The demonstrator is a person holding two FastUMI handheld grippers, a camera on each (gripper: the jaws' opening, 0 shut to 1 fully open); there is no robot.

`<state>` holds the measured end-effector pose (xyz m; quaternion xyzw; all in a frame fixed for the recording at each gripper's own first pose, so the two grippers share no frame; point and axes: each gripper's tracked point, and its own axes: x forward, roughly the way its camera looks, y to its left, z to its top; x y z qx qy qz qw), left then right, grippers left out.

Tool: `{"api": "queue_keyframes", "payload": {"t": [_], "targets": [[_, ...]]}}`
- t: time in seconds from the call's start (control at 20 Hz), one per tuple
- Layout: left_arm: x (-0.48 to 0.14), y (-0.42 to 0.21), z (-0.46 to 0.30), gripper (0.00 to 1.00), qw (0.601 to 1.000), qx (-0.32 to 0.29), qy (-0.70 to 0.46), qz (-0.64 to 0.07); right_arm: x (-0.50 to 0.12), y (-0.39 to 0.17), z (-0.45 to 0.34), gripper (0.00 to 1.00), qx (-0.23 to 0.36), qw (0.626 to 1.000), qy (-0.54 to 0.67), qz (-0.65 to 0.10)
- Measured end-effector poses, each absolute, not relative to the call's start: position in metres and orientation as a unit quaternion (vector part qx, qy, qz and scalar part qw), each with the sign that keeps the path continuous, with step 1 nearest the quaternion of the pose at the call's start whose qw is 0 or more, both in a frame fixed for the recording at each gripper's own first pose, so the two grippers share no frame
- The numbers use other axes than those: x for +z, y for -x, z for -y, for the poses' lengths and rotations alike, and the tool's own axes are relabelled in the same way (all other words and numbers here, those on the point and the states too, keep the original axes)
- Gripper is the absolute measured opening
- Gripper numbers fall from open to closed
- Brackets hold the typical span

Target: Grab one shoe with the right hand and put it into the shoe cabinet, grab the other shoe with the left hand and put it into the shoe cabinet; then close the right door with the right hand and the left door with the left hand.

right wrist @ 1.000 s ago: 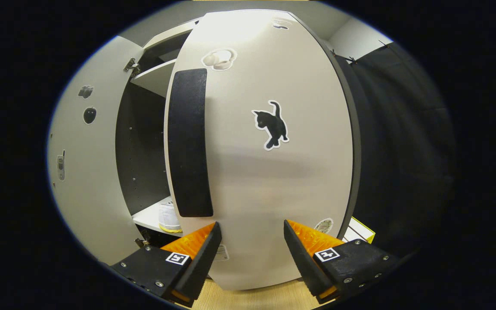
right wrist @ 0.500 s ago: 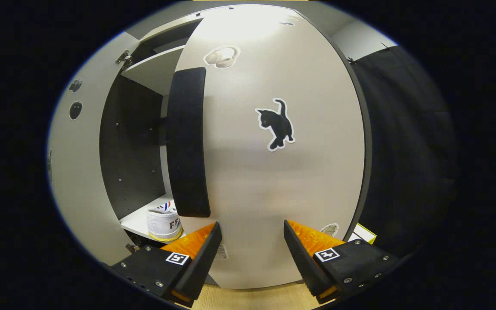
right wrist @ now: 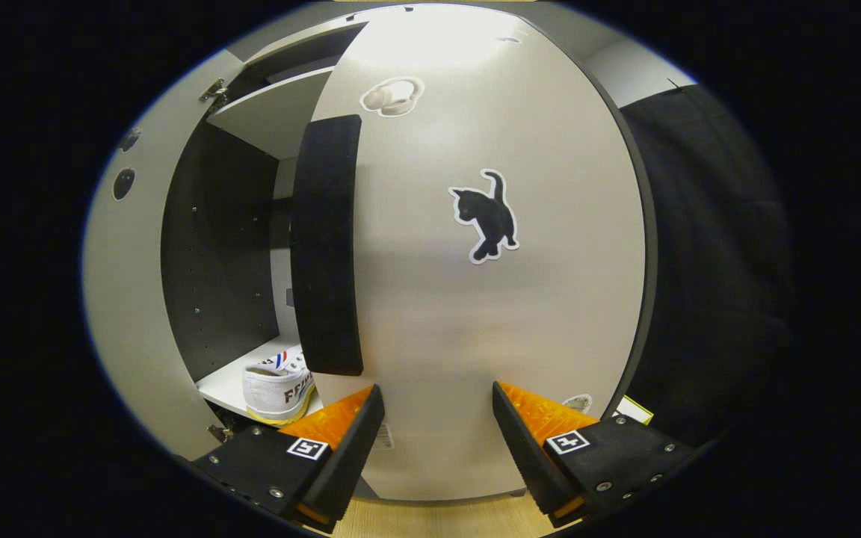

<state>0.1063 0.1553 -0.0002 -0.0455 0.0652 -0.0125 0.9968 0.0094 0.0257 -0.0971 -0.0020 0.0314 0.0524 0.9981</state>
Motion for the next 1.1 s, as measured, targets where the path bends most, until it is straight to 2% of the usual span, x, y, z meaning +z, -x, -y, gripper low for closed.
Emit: {"api": "queue_keyframes", "payload": {"t": [0.25, 0.3, 0.7, 0.85, 1.0, 1.1], "targets": [[0.002, -0.106, -0.149, 0.99, 0.997, -0.007, 0.051, -0.063, -0.086, 0.010, -0.009, 0.92, 0.047, 0.998, 0.025, -0.015], [0.000, -0.106, -0.144, 0.96, 0.997, -0.008, 0.049, -0.062, -0.081, 0.018, -0.005, 0.92, 0.046, 0.998, 0.029, -0.007], [0.002, -0.123, -0.066, 0.99, 0.995, -0.076, 0.043, -0.056, -0.051, 0.062, 0.039, 0.93, 0.027, 0.998, 0.047, 0.034], [0.000, -0.135, -0.050, 0.94, 0.995, -0.081, 0.034, -0.054, -0.039, 0.077, 0.058, 0.93, 0.017, 0.998, 0.049, 0.044], [-0.005, -0.147, -0.038, 0.99, 0.994, -0.085, 0.039, -0.056, -0.031, 0.089, 0.075, 0.92, 0.009, 0.998, 0.046, 0.052], [-0.005, -0.157, -0.028, 0.99, 0.993, -0.095, 0.043, -0.057, -0.029, 0.095, 0.086, 0.93, 0.002, 0.997, 0.047, 0.055]]}}
